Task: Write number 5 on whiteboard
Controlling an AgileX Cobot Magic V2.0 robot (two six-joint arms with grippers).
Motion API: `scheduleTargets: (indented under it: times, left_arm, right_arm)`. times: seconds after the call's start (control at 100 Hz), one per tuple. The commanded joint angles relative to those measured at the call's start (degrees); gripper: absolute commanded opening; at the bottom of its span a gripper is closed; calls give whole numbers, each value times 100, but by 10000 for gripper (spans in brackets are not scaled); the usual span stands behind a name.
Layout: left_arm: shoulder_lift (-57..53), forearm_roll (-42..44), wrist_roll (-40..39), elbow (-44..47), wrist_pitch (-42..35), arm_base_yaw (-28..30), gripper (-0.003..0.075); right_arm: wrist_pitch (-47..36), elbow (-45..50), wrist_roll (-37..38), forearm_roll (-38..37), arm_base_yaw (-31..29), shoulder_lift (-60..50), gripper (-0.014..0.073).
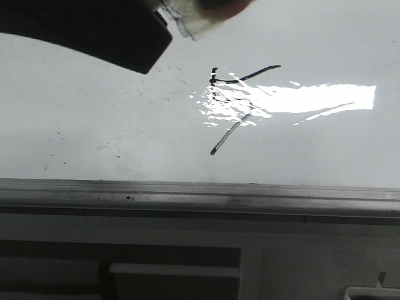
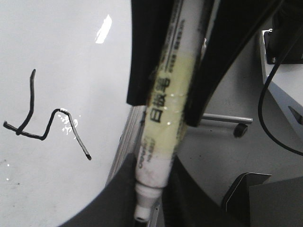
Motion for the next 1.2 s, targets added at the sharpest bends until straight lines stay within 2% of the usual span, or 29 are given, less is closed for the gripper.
scheduleTargets:
  times: [0.0, 0.05, 0.12, 0.14, 0.19, 0.28, 0.59, 0.67, 0.73, 0.76, 0.83, 0.95, 1.09, 1.19]
  left_arm:
    - [-152, -279, -67, -230, -445, -1, -20]
    - [-152, -279, -67, -230, -445, -1, -20]
    - [-152, -279, -67, -230, -445, -1, -20]
    - [-152, -279, -67, -230, -445, -1, -20]
    - [-152, -279, -67, -230, -445, -1, -20]
    - [-152, -279, -67, -230, -445, -1, -20]
    - [-152, -279, -134, -230, -435, -1, -20]
    - [-152, -279, -176, -207, -435, -1, -20]
    - [-152, -279, -226, -160, -435, -1, -20]
    - [-152, -279, -281, -133, -465, -1, -20]
    - [-152, -279, -449, 15, -669, -1, -20]
    - [-152, -317, -1043, 402, -1524, -1, -20]
    - [-103, -472, -2445, 1018, -3221, -1, -20]
    - [84, -1053, -2614, 1291, -4087, -1, -20]
  right_arm:
    - [221, -71, -30, -152, -52, -9, 32]
    - [232, -71, -30, -152, -52, -9, 118]
    - [221, -71, -30, -152, -52, -9, 311]
    - [205, -71, -30, -152, -52, -9, 392]
    - [144, -71, -30, -152, -52, -9, 514]
    - [133, -96, -30, -176, -52, -9, 640]
    - [-119, -372, -30, -376, -222, -536, 648]
    - [-153, -370, -21, -376, -466, -769, 612]
    - [-111, -370, 25, -376, -743, -981, 547]
    - [-79, -370, 66, -376, -915, -1092, 487]
    - [-42, -348, 221, -392, -1284, -1311, 317]
    - [331, -314, 299, -403, -1893, -1622, -74]
    - [814, -206, 336, -403, -2262, -1877, -63]
    - [935, -118, 458, -403, -2278, -1943, -63]
